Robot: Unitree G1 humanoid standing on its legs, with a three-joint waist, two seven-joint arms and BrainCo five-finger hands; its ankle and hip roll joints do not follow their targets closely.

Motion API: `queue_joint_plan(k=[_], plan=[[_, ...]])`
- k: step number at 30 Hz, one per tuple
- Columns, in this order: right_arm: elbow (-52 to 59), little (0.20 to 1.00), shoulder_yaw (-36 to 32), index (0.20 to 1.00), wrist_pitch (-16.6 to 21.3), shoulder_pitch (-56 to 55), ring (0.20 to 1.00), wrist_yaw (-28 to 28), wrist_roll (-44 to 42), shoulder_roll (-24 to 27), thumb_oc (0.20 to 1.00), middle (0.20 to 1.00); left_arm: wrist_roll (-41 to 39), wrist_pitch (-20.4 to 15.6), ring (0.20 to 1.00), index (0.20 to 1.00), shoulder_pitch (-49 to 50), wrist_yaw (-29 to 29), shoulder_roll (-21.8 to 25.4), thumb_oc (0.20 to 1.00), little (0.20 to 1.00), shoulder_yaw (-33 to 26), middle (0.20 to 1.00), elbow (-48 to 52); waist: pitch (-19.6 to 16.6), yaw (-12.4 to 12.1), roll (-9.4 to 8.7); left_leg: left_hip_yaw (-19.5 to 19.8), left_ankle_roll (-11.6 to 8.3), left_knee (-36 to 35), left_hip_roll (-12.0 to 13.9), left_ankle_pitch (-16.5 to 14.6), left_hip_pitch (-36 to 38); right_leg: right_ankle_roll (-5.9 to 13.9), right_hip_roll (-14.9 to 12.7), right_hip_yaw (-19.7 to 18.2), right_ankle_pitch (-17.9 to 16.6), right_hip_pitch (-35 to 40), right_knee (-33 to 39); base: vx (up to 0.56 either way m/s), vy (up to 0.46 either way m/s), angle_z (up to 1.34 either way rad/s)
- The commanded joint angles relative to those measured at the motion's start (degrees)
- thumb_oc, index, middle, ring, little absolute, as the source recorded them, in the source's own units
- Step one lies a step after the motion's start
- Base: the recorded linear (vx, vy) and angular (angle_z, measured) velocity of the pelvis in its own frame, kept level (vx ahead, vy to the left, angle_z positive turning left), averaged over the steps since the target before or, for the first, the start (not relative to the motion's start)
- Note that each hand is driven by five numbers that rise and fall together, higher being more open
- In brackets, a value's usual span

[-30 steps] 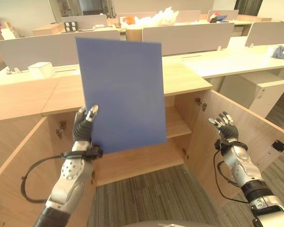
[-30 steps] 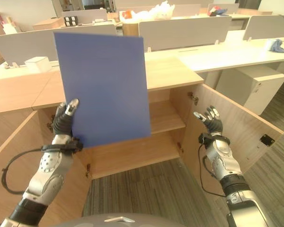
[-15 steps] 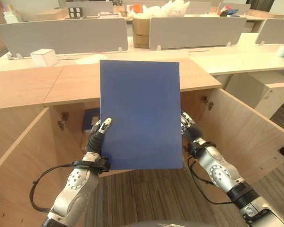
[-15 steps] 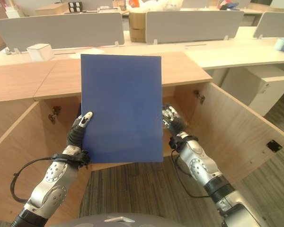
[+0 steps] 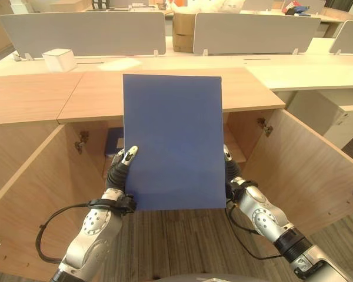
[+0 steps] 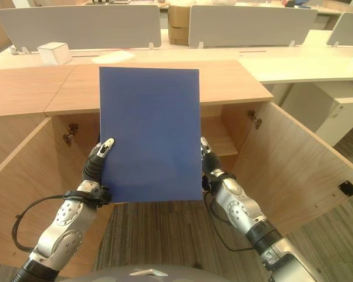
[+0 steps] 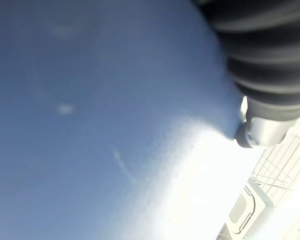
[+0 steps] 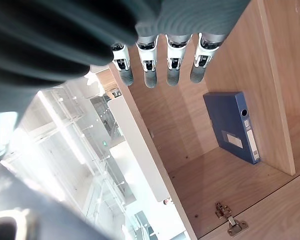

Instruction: Put the empty folder in the office cabinet

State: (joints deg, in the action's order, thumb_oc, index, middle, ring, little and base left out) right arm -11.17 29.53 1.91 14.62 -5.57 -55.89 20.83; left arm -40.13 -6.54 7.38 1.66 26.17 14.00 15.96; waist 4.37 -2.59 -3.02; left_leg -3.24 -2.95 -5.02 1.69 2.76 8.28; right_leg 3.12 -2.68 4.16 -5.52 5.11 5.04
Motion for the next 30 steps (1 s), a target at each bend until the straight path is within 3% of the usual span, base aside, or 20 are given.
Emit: queue_joint_plan(k=[1,9,11,21,26,30], plan=[[1.6,1.000,1.1,1.000,0.4,3.0,1.000,-0.7,2.4,-4.6,1.000,1.000,0.6,-2.3,0.200,0.200,-3.9,2.0,1.2,0.200,0.200,3.0,0.200,5.5,-2.0,-0.2,-2.77,1.2,-0.21,0.0,0.1,-5.6,-1.8,5.52,-6.9,1.4,3.7,0.8,-0.2,0.00,0.006,0.03],[-0.7,1.000,-7.7,1.000,3.9,4.2,1.000,7.6,1.0,-6.8,1.000,1.000,1.9,-2.0,0.200,0.200,-3.4,-0.3,0.4,0.200,0.200,1.8,0.200,5.6,-2.4,0.0,-2.84,1.1,0.04,0.0,0.0,-5.9,-1.7,5.58,-7.0,1.1,3.5,0.6,-0.1,0.00,0.001,0.00],[-1.6,1.000,-12.0,1.000,6.2,6.3,1.000,12.3,1.2,-8.9,1.000,1.000,3.4,-1.8,0.200,0.200,-3.4,-1.9,-0.2,0.200,0.200,1.3,0.200,5.8,-2.6,0.1,-2.66,1.0,0.16,0.0,0.0,-6.1,-1.7,5.53,-7.0,0.9,3.5,0.6,-0.1,0.00,0.000,0.00],[-1.6,1.000,-17.5,1.000,11.0,10.4,1.000,18.3,2.9,-11.7,1.000,1.000,5.8,-2.6,0.200,0.200,-4.0,-4.9,-1.3,0.200,0.200,0.4,0.200,6.0,-2.9,0.4,-2.20,0.8,0.35,0.0,-0.2,-6.5,-1.3,5.46,-7.0,0.5,3.6,0.7,0.0,0.00,0.000,0.00],[1.2,1.000,-15.8,1.000,10.2,9.8,1.000,16.0,3.2,-11.8,1.000,1.000,6.4,-2.5,0.200,0.200,-4.6,-5.0,-1.6,0.200,0.200,0.4,0.200,5.7,-2.8,0.6,-2.16,0.8,0.32,0.0,-0.3,-6.5,-1.2,5.42,-7.0,0.4,3.6,0.7,0.0,0.00,0.000,0.00],[3.1,1.000,-8.8,1.000,6.7,7.2,1.000,9.4,2.2,-10.4,1.000,1.000,6.4,-2.5,0.200,0.200,-4.9,-3.5,-1.5,0.200,0.200,0.6,0.200,5.7,-2.4,0.7,-2.27,0.7,0.20,0.0,-0.2,-6.3,-1.2,5.36,-7.1,0.4,3.4,0.7,-0.1,0.00,0.000,0.00]])
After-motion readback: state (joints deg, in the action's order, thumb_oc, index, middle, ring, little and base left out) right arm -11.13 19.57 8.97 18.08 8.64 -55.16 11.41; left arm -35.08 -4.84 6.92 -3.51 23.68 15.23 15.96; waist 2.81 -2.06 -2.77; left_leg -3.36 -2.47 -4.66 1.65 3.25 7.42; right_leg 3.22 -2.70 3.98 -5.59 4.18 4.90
